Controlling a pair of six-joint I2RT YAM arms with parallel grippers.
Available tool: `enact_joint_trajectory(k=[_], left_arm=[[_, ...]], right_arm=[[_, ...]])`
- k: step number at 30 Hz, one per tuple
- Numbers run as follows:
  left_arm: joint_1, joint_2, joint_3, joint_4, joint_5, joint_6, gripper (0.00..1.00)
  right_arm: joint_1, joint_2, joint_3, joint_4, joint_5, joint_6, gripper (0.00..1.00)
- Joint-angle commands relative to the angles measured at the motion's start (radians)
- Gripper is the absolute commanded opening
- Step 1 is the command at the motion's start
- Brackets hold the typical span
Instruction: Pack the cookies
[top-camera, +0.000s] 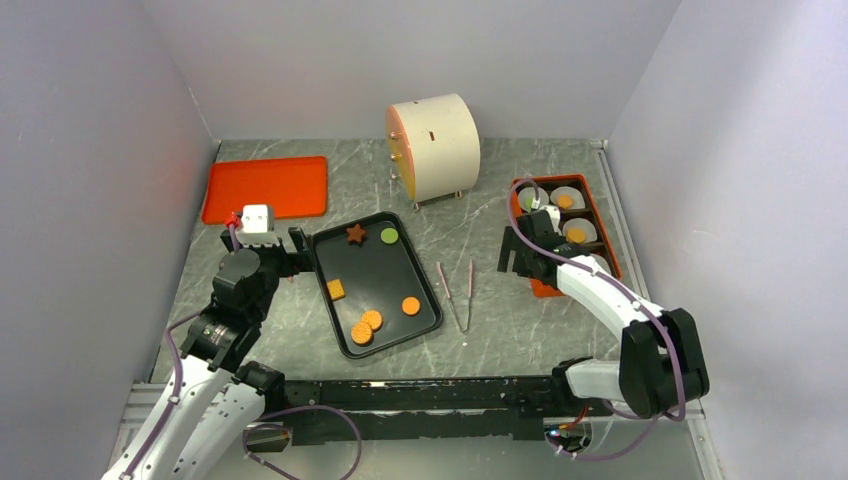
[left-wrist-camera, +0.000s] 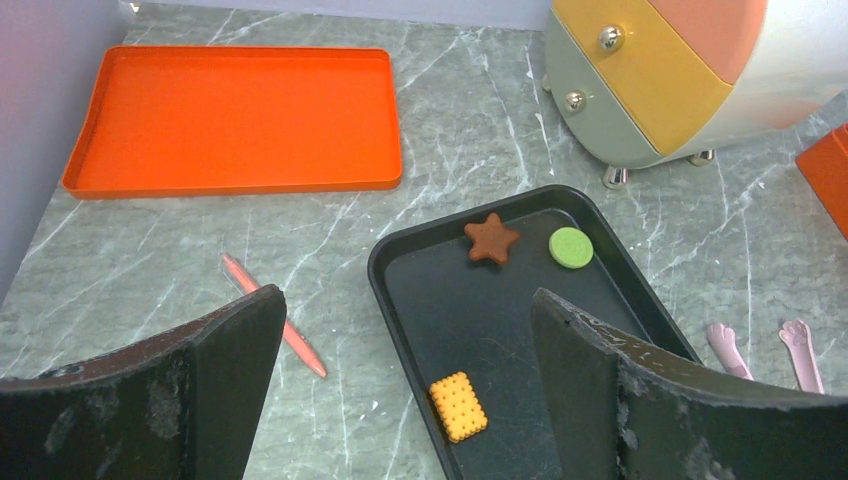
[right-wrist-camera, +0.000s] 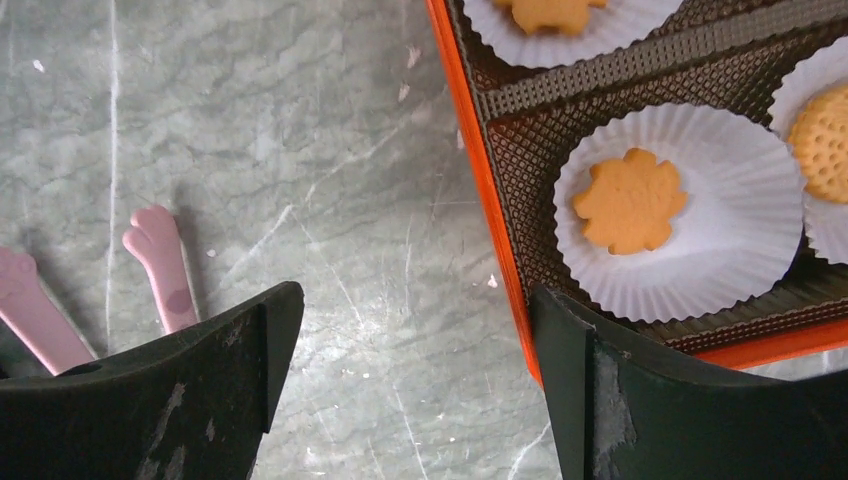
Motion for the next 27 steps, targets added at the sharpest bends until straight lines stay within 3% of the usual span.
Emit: enact_joint_trajectory(k=[1,9,21,27], left_arm=[[0.005,-0.011,0.0,0.034,0.021,-0.009,0.96],[0.005,-0.017,-0.001,0.034,0.023,-0.012,0.96],[0.005,-0.015,-0.001,0.03,0.021,-0.015,0.96],[0.005,0.0,0.0,0.019,-0.016,-0.044,0.96]], right_arm=[[0.0,-0.034,-0.032,-0.047,-0.105,0.019,0.87],[0.077,-0.136,-0.062,-0.11,-0.208,0.092,0.83],[0.428,-0.148,-0.087,-0.116,-0.173,0.314,0.81],[0.508,-0.155,-0.007,-0.17,-0.096,0.312,0.81]])
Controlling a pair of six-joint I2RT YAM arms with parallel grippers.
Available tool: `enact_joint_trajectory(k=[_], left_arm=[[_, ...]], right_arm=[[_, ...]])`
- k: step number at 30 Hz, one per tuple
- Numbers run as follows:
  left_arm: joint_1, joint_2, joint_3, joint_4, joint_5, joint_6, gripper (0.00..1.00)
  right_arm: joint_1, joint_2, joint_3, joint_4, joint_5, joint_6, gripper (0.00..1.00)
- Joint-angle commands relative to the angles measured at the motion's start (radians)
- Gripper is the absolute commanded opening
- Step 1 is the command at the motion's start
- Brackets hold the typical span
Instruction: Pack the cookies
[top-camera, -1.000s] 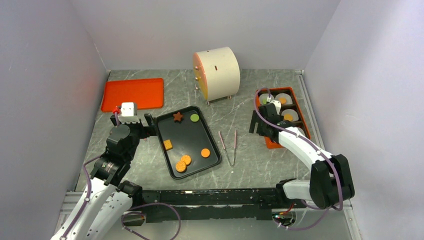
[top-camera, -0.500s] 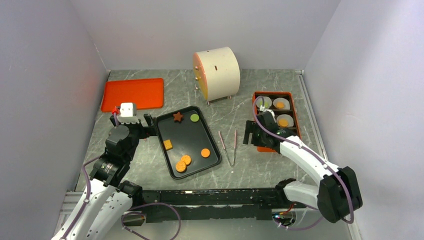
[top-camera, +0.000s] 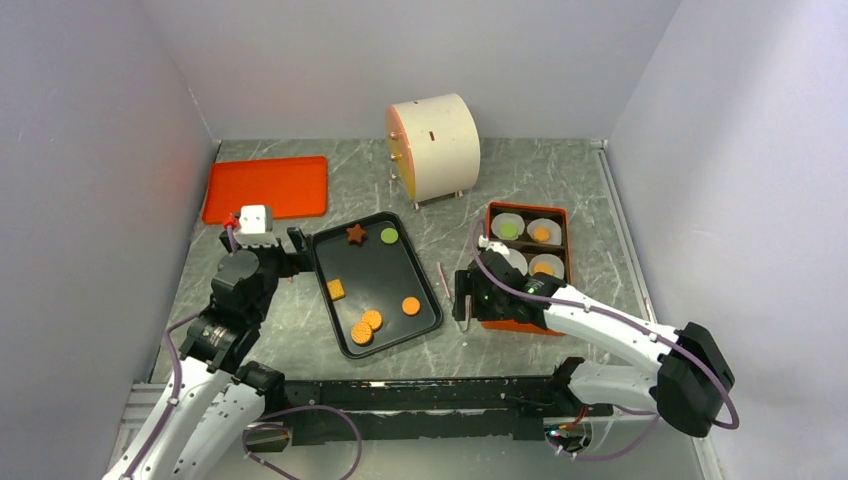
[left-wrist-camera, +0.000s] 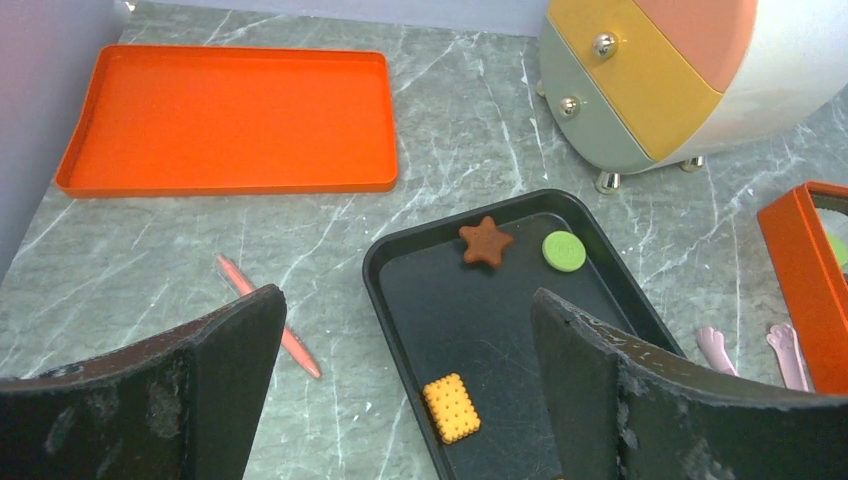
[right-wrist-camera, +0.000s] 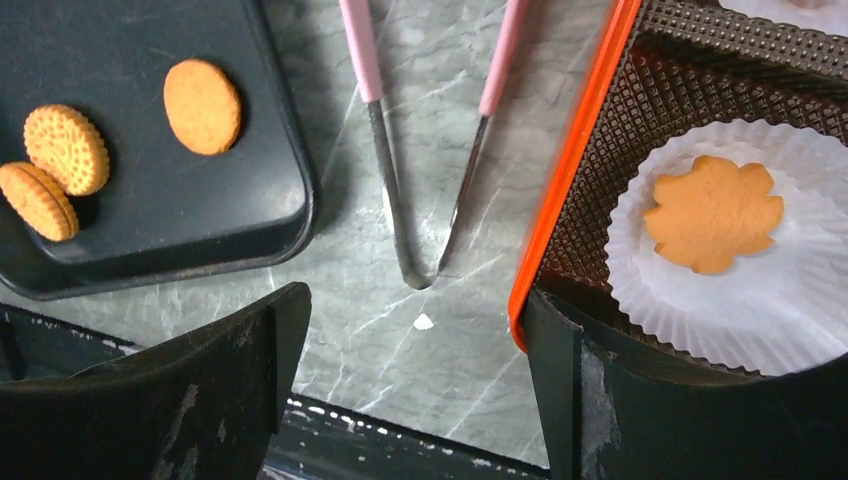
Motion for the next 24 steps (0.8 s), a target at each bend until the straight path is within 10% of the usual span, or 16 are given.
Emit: enact_joint_trajectory(k=[1,24], left_arm=[[0.005,0.02,0.001,0.016,-0.035,-0.041,0.96],[0.175,0.745,0.275,-0.229,-0.095,-0.586,0.97]], right_arm=[[0.03,-0.009,0.08,-0.065,0.076,0.023,0.82],[0.029,-0.281,-0.142,0.464,0.484,-0.33,0.89]])
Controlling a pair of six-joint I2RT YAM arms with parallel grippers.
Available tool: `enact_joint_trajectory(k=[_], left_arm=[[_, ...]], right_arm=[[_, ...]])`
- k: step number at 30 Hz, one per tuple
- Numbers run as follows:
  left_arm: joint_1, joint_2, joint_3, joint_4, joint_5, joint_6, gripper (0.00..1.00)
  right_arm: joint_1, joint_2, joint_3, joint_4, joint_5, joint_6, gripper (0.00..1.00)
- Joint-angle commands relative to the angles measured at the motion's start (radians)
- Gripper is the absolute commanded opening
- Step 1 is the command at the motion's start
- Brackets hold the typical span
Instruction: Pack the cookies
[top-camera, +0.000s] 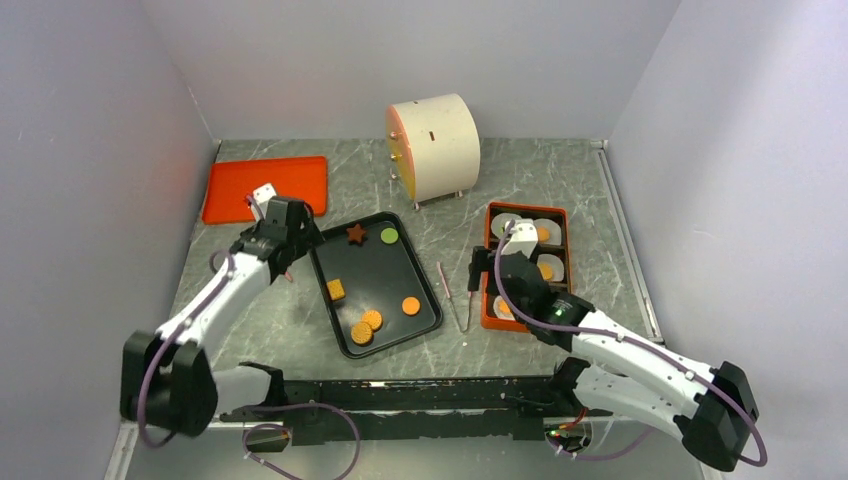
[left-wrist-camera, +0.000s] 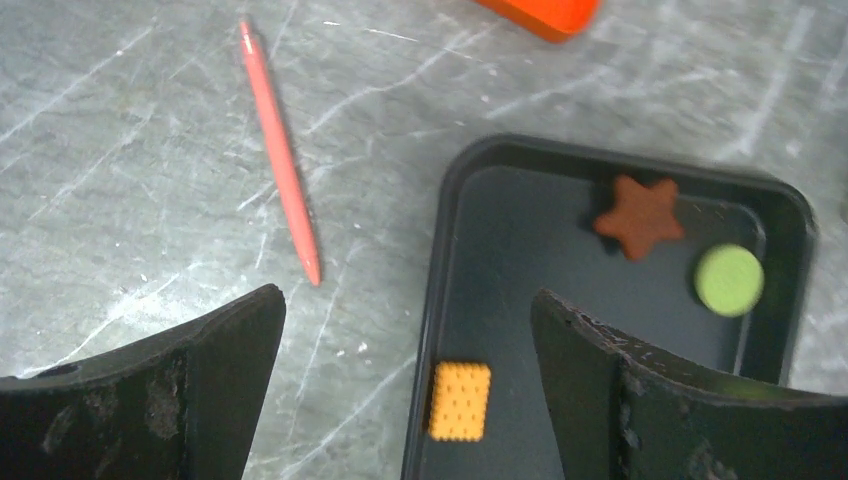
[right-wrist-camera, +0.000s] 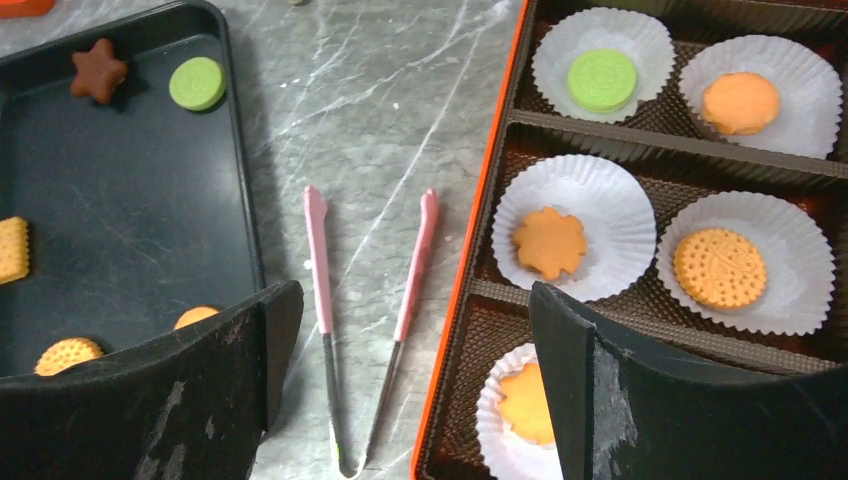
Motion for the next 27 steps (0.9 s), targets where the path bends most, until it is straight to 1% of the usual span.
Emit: enact_joint_trajectory(k=[1,7,11,14,18,21,23,27], left_arm=[[0.088,0.194,0.135,-0.07,0.017,-0.167,0.97],[0.23,0.37,0.239,-0.057,0.132,-0.271,0.97],[0.307,0.484,0.314,-0.039,0.181,-0.331,0.94],[0.344,0.581,0.392,-0.055,0.187,-0.373,0.9],[0.383,0.734,0.527,-0.124,0.191,-0.433,0.8],[0.398,0.805,0.641,-0.179,0.168,-0.469,0.73],[0.399,0.842,0.697,-0.21,0.136,-0.497,0.7],[0.411,0.931,0.8,-0.272,0.157,-0.522,0.67]], right_arm=[[0.002,-0.063,-0.08,0.193,0.071,-0.086,0.89],[0.002,-0.167,-0.168,0.279,0.063,-0.087,0.89],[0.002,-0.214,-0.182,0.288,0.067,-0.092,0.89],[0.0,-0.219,-0.183,0.283,0.072,-0.09,0.89],[0.002,-0.209,-0.178,0.277,0.079,-0.09,0.89],[0.001,-0.197,-0.176,0.276,0.081,-0.09,0.89],[0.0,-0.19,-0.174,0.278,0.082,-0.091,0.89],[0.0,-0.171,-0.171,0.283,0.081,-0.095,0.89]])
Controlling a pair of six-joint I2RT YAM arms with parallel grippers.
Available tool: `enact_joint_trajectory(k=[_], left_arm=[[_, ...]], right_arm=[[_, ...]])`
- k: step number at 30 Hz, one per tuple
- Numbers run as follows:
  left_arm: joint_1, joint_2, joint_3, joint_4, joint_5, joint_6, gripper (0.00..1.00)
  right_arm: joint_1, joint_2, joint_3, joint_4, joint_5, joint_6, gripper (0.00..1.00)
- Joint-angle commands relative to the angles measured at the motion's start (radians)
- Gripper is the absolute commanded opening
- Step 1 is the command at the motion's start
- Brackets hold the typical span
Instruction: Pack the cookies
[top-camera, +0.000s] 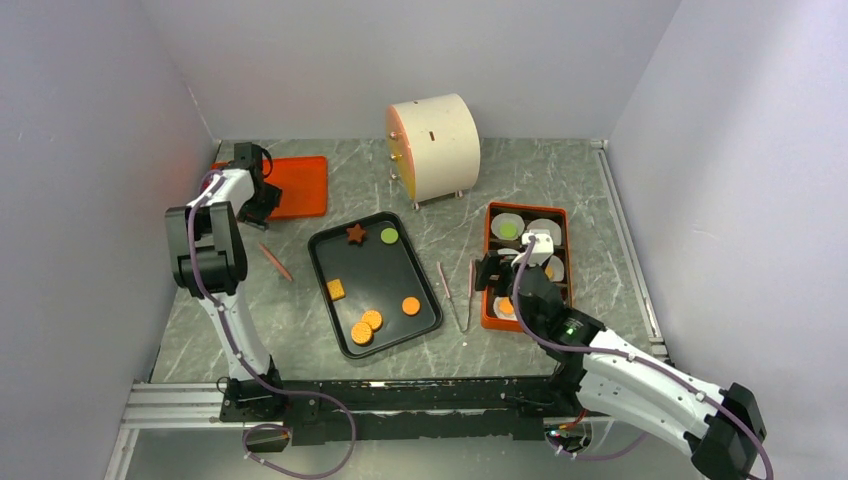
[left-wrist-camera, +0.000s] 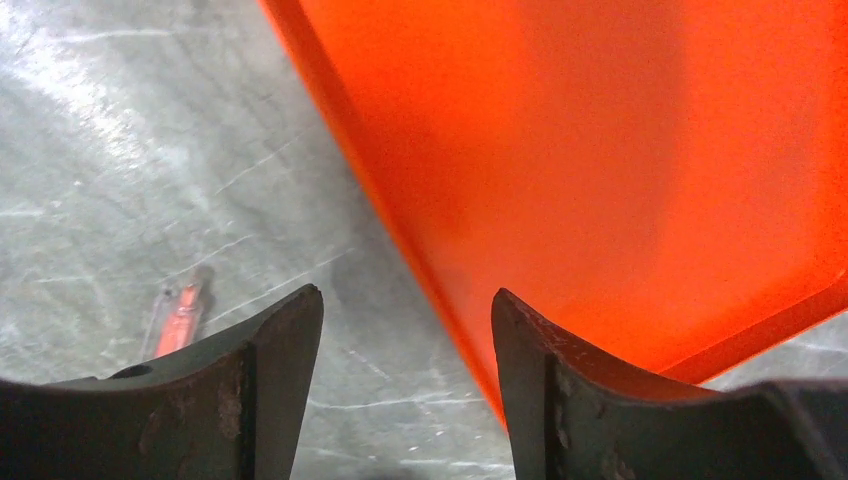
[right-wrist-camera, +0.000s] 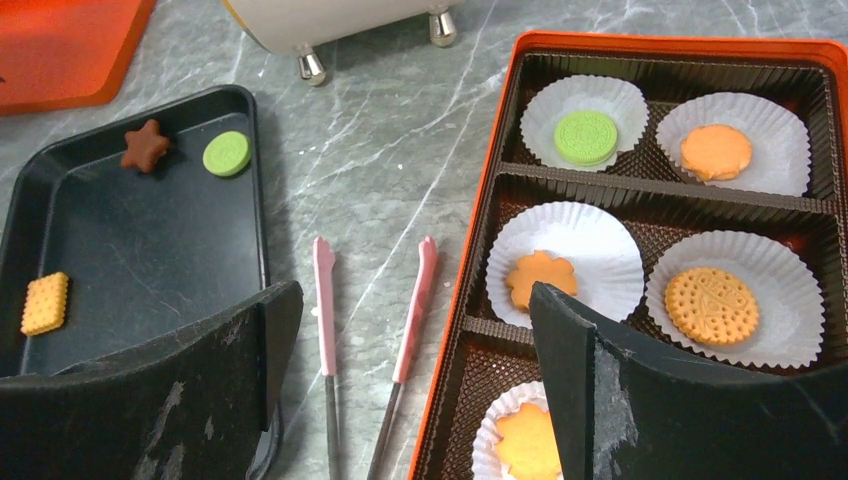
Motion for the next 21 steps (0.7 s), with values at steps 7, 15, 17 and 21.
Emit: enact_joint_trajectory(k=[7,15,17,21], left_arm=[[0.01,0.138,0.168,-0.145,-0.012,-0.095,0.63],[0.011,0.211,0.214,-0.194,-0.065,-0.105,0.52],[0.012,0.233,0.234,-0.214,-0.069,-0.102,0.5],[0.018,0.262,0.237,-0.224,-0.076,-0.097,0.49]], right_arm=[[0.0,0.023,0.011,0.048,0.036,-0.016,0.89],[0.001,0.034,0.011,0.05,0.04,-0.014,0.89],[0.001,0.033,0.013,0.045,0.044,-0.015,0.89],[0.001,0.033,0.013,0.043,0.042,-0.014,0.89]])
